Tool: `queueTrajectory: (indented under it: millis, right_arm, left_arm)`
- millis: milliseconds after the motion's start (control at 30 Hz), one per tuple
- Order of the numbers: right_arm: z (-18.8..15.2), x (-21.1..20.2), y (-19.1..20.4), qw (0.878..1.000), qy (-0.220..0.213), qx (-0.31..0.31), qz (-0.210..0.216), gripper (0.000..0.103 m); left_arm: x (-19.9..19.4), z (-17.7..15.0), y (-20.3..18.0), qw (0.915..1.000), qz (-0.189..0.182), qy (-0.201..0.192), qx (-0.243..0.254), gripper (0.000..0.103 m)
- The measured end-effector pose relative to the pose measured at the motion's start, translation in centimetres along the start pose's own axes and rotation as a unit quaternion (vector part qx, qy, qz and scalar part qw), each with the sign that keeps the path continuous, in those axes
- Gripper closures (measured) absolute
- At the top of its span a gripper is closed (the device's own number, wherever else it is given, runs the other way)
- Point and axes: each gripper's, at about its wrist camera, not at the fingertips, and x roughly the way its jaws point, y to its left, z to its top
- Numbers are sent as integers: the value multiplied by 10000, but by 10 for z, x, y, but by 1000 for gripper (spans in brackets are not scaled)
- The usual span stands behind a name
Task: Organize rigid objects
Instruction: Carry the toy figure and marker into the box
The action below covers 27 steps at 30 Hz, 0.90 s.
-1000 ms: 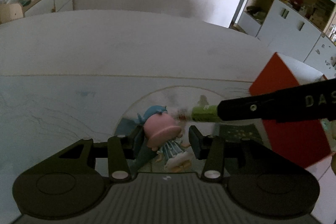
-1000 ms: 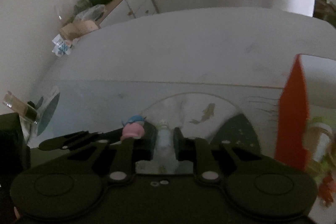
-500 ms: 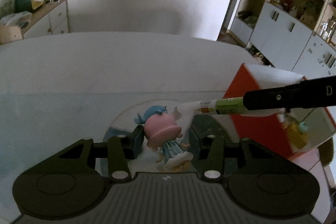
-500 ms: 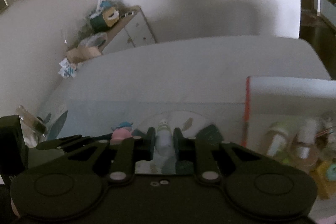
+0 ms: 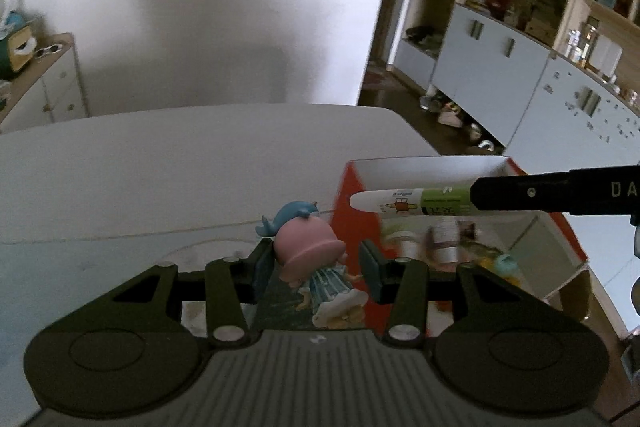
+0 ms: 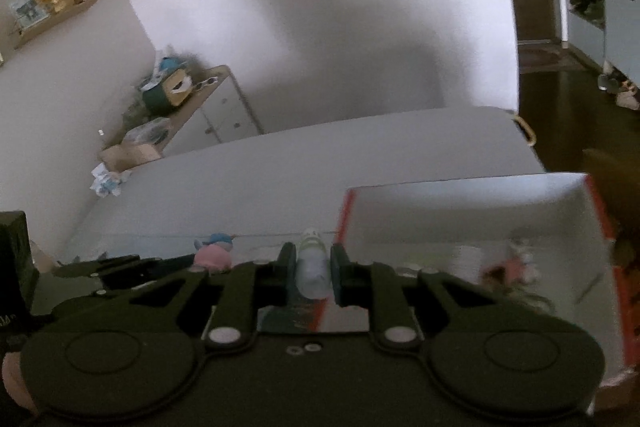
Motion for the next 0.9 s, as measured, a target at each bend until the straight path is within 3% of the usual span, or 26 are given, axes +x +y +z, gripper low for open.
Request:
queueTrajectory:
  millis: [600,900]
  right_arm:
    - [-14,-41,-97,9979,-202,111,-613,86]
    - [-22,-24,-121,9951,-195,-105,-962,86]
  left_arm:
    - [57,10,-106,9979,-231,370,477,57]
    - [101,6,-141,9936,-207,756,812,57]
